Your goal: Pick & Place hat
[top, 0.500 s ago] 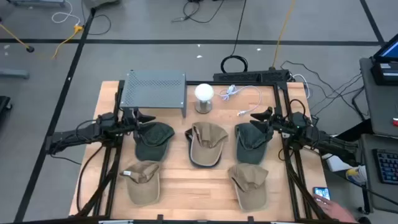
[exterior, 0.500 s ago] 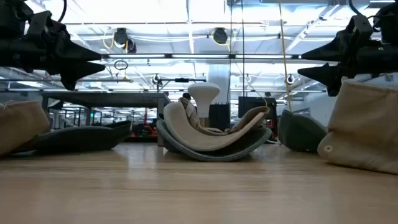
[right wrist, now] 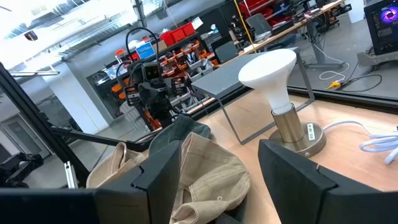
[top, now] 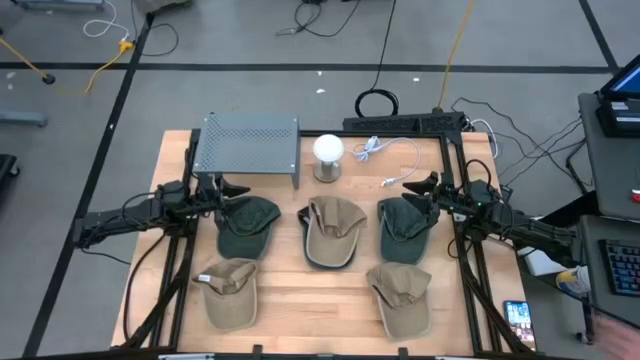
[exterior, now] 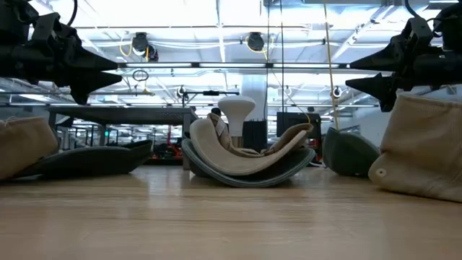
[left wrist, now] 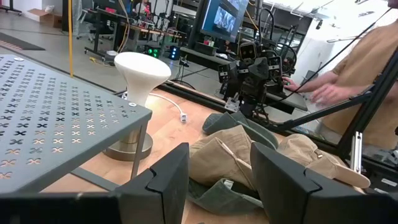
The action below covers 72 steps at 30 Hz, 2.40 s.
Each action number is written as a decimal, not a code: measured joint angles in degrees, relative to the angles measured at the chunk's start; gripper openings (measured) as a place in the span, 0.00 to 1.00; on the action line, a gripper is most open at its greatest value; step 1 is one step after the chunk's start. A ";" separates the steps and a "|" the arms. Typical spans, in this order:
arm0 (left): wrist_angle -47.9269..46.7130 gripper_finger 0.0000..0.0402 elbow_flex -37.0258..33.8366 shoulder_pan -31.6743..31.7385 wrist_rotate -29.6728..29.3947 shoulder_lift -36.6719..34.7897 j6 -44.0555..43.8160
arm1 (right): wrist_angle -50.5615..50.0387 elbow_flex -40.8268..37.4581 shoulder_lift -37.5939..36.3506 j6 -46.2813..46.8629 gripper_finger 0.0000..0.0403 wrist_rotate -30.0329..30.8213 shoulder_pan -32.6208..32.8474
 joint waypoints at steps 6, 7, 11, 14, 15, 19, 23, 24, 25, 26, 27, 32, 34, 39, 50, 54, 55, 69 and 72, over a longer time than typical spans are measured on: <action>0.00 0.44 0.00 -0.02 0.00 -0.02 -0.01 | 0.00 -0.01 0.01 0.00 0.52 -0.02 0.01; 0.00 0.44 0.00 0.00 -0.01 -0.01 -0.01 | 0.01 0.00 0.00 0.01 0.52 -0.01 0.01; 0.00 0.44 0.01 -0.02 0.00 0.00 -0.02 | 0.00 0.00 -0.01 0.01 0.52 -0.02 0.01; 0.00 0.44 0.00 -0.02 0.00 0.00 -0.01 | 0.02 0.01 -0.01 0.01 0.52 0.00 0.01; 0.00 0.44 0.01 0.00 0.00 0.00 0.00 | 0.01 -0.01 -0.01 0.01 0.52 0.01 0.01; 0.00 0.44 0.01 -0.02 0.00 0.00 0.00 | 0.02 0.00 0.01 0.01 0.52 -0.01 0.01; 0.00 0.44 0.01 -0.02 -0.01 -0.01 -0.01 | -0.01 -0.01 -0.01 0.01 0.52 0.01 -0.01; 0.00 0.44 0.01 -0.02 0.00 -0.01 -0.01 | 0.00 0.01 -0.01 -0.01 0.52 -0.01 0.00; 0.00 0.44 0.01 0.00 0.00 -0.02 0.00 | 0.00 0.00 -0.01 0.00 0.52 0.00 0.01; 0.00 0.44 0.00 -0.01 -0.01 -0.02 -0.01 | 0.01 -0.01 0.00 0.01 0.52 -0.01 0.00; 0.00 0.44 0.00 0.00 -0.01 -0.01 0.00 | -0.01 0.00 -0.01 0.01 0.52 -0.01 0.01; 0.00 0.44 0.01 -0.02 0.00 -0.02 0.00 | 0.01 0.01 -0.01 0.00 0.52 -0.01 0.01; 0.00 0.44 0.00 0.00 -0.01 0.00 0.00 | 0.01 0.01 0.00 0.00 0.52 0.00 -0.01; 0.00 0.44 0.01 0.00 0.00 0.00 -0.02 | 0.01 -0.01 -0.01 -0.01 0.52 0.01 0.01; 0.00 0.44 0.01 0.00 -0.01 -0.01 -0.01 | 0.01 0.01 0.01 -0.01 0.52 0.01 -0.01; 0.00 0.44 0.01 0.00 -0.01 -0.02 -0.01 | 0.00 0.00 0.00 0.01 0.52 -0.01 0.01; 0.00 0.44 0.01 -0.02 0.00 -0.02 0.00 | 0.02 -0.02 0.01 0.01 0.52 -0.01 0.01; 0.30 0.44 0.00 -0.02 -0.30 0.00 1.16 | 0.00 0.01 0.01 0.01 0.52 -0.02 0.00; 2.53 0.44 0.07 0.20 -0.84 0.00 7.05 | 0.00 0.01 0.00 0.01 0.52 0.00 0.01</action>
